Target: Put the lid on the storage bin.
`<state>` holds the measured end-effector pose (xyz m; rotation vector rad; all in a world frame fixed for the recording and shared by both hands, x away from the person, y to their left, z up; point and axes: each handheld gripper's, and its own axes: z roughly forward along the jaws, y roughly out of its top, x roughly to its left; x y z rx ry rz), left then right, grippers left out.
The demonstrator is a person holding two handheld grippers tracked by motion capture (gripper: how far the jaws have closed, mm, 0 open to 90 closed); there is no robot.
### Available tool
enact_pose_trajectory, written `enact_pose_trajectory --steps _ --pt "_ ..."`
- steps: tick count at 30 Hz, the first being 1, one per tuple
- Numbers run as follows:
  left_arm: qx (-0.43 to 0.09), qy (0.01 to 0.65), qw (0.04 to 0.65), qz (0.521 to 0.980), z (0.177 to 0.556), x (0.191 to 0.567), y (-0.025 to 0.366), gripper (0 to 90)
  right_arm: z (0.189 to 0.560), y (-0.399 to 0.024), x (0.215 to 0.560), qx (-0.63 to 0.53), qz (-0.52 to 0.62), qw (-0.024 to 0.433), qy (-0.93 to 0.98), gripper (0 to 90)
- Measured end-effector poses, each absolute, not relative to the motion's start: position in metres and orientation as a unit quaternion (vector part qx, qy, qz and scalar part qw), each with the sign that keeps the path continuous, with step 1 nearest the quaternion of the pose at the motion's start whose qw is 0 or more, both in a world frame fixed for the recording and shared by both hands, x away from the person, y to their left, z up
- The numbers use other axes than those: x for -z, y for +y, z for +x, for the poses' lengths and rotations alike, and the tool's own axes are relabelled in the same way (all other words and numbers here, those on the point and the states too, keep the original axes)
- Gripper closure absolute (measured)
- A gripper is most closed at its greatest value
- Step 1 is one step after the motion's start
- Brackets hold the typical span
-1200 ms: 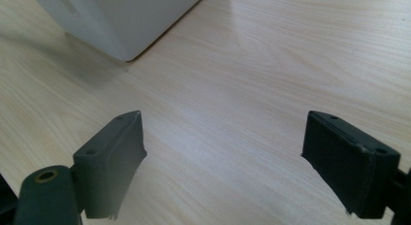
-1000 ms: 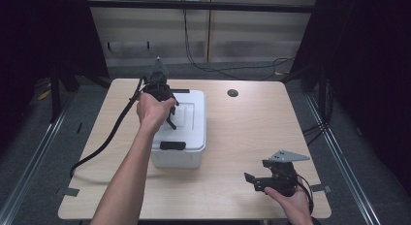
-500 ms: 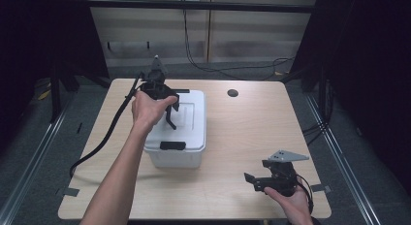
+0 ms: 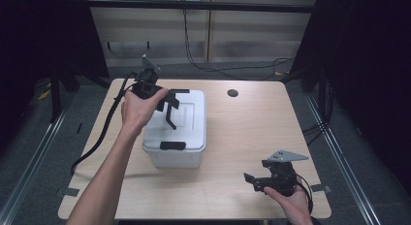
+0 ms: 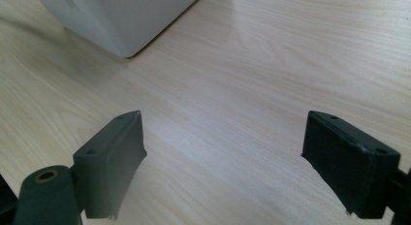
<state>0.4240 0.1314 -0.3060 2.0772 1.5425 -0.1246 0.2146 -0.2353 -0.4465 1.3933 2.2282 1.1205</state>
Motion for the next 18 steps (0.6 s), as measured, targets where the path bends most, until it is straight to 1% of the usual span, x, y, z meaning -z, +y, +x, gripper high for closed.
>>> enact_pose_trajectory --steps 5,7,9,15,18 --pt "0.008 0.538 0.282 0.794 0.416 0.303 0.136 16.6 0.214 -0.235 0.447 -0.388 0.481 0.144 0.773 14.3" --pt "-0.012 0.497 0.308 0.811 0.410 0.300 0.138 16.6 0.215 -0.235 0.447 -0.388 0.483 0.143 0.772 14.2" --pt "-0.003 0.460 0.321 0.828 0.407 0.299 0.139 16.2 0.215 -0.235 0.447 -0.388 0.483 0.143 0.772 14.2" --pt "-0.031 0.450 0.319 0.833 0.397 0.296 0.142 16.5 0.215 -0.235 0.446 -0.388 0.482 0.144 0.772 14.2" --pt "-0.036 0.433 0.328 0.839 0.392 0.299 0.148 16.9 0.215 -0.235 0.447 -0.388 0.484 0.143 0.772 14.2"
